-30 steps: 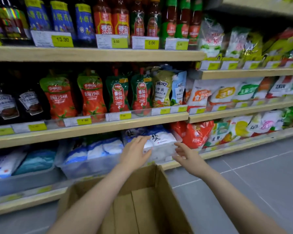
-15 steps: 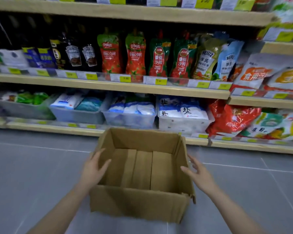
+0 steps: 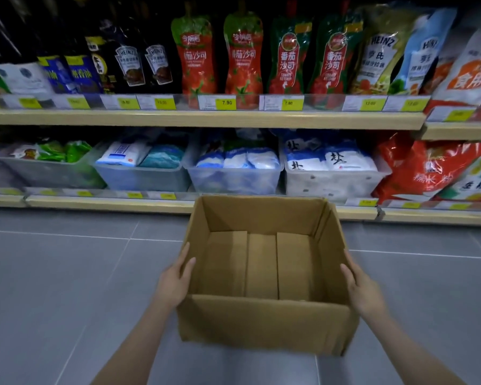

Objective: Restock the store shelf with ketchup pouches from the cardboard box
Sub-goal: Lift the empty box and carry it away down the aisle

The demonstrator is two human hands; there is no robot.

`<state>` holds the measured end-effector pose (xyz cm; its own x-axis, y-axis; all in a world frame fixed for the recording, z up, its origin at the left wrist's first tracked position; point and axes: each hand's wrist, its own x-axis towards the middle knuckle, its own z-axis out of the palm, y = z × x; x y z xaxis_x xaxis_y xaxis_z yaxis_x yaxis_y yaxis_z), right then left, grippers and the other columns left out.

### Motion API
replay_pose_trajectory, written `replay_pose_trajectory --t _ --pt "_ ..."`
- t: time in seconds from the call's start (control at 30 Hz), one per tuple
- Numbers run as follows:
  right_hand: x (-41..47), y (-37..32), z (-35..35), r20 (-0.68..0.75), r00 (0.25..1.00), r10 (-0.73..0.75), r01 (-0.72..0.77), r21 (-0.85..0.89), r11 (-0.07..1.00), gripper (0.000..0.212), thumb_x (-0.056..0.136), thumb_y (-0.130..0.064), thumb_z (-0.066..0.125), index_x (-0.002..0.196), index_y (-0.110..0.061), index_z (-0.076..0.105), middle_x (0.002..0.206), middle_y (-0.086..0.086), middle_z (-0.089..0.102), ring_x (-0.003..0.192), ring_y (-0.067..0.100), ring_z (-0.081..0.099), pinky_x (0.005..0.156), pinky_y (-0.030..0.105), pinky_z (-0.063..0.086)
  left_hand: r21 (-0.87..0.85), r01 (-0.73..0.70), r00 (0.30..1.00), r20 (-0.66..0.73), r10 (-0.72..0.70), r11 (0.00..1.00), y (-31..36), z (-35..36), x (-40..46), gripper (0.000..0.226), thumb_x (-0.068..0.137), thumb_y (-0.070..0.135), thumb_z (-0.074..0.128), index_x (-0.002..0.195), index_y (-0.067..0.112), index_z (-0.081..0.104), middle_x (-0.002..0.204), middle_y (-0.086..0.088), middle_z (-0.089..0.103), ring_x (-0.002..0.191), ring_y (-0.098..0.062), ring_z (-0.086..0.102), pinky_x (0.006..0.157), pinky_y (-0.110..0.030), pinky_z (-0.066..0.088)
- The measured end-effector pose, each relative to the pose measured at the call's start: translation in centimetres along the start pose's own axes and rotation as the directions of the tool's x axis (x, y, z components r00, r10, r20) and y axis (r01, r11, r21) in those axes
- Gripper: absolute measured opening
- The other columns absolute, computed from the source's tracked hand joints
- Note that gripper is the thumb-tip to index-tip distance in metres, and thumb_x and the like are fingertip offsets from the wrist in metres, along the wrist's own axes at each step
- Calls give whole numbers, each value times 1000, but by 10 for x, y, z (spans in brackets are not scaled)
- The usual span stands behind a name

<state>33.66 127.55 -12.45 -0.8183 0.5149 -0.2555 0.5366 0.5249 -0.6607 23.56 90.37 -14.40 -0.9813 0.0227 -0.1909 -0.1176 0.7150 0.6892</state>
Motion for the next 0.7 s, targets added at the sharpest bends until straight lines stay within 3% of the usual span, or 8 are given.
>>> replay_pose_trajectory --t 0.13,0.27,0.33,0.4,0.5,0.63,0.7 --pt "3 -2 2 -74 997 -22 15 -85 996 43 96 -40 29 139 -43 25 102 19 67 79 31 62 75 41 50 2 4 1000 0 -4 1000 -1 -1 10 51 94 50 33 143 41 22 142 -6 47 127 -30 46 105 -40 35" --pt "7 -1 3 -68 998 -7 0 -95 995 45 95 -43 30 139 -45 22 121 15 62 101 37 61 85 45 49 32 22 998 52 -24 999 1 -6 26 53 94 53 28 144 47 10 141 -4 47 122 -31 50 101 -42 38" --pt "11 -4 2 -55 998 20 -26 -100 995 47 96 -42 30 141 -46 17 127 15 58 107 39 58 91 47 46 78 5 997 81 -11 997 1 -7 34 53 96 47 28 144 46 6 118 -8 60 95 -24 62 88 -37 46" --pt "14 -5 1 -44 999 27 -32 -122 992 48 97 -40 28 142 -45 12 125 16 59 104 39 59 89 46 46 124 -12 997 81 2 992 -2 -7 39 52 98 39 27 144 47 3 90 -8 59 68 -17 59 70 -36 49" --pt "14 -4 1 -66 998 2 -13 -156 988 47 97 -36 27 142 -44 14 119 18 62 98 38 62 84 44 48 111 -27 997 70 19 993 -5 -10 43 52 100 31 26 138 54 -1 84 -6 55 68 -19 57 63 -33 47" --pt "8 -23 -17 -41 999 12 -20 -182 983 47 98 -29 30 142 -40 18 110 22 64 95 38 62 84 47 51 83 -27 998 67 21 996 8 -32 37 50 100 24 29 145 43 13 73 13 45 59 -1 43 63 -27 42" --pt "-2 -46 -42 -5 1000 30 -31 -201 979 47 98 -29 29 142 -41 18 112 22 64 99 39 61 87 47 50 97 6 997 74 -13 995 26 -58 25 49 101 24 29 145 41 16 78 15 47 58 6 36 64 -24 38"
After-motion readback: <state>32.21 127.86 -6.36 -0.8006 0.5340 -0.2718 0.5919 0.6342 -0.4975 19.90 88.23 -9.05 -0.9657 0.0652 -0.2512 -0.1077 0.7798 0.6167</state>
